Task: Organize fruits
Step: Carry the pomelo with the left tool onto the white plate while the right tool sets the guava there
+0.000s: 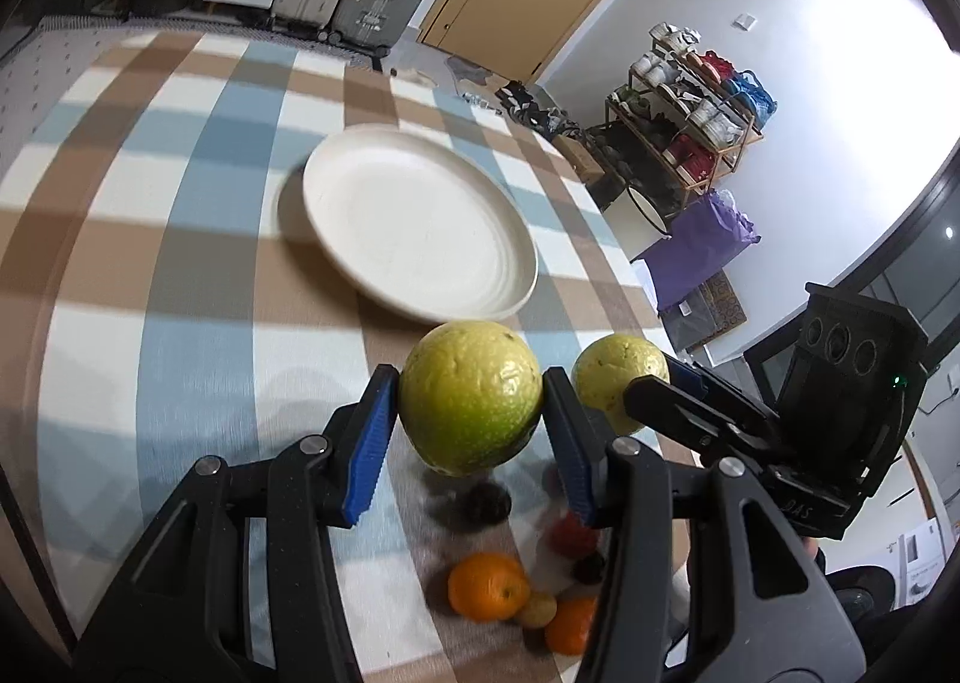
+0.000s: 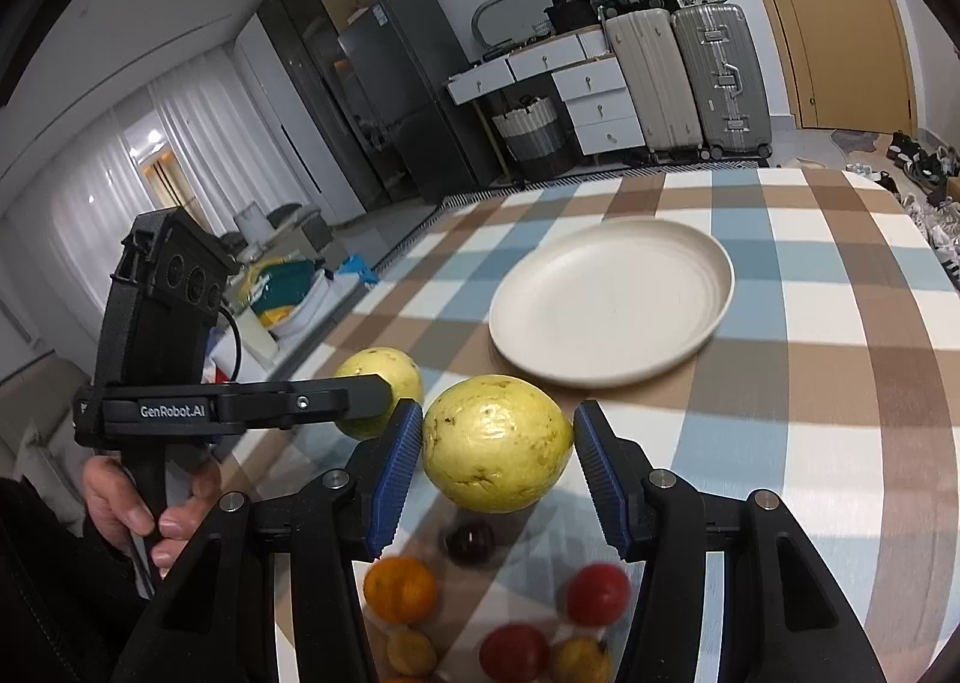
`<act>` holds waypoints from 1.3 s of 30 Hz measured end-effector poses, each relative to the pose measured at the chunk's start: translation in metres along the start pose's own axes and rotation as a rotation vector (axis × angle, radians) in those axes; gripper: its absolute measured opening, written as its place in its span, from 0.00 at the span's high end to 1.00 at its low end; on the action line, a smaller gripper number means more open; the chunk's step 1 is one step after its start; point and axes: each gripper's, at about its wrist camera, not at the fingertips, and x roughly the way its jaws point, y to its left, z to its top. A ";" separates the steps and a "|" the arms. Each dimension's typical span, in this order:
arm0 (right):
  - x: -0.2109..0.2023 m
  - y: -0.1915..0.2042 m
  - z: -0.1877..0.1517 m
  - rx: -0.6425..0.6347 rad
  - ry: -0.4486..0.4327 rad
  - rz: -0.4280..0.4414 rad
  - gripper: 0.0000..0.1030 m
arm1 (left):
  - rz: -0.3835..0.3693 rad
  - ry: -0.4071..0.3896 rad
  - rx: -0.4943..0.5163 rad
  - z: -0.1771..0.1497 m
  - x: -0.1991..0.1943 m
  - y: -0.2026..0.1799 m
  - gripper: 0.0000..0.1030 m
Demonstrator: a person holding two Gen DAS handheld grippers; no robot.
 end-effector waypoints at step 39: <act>0.095 -0.090 0.093 0.150 0.018 -0.059 0.62 | 0.100 0.091 0.091 0.125 0.124 0.001 0.55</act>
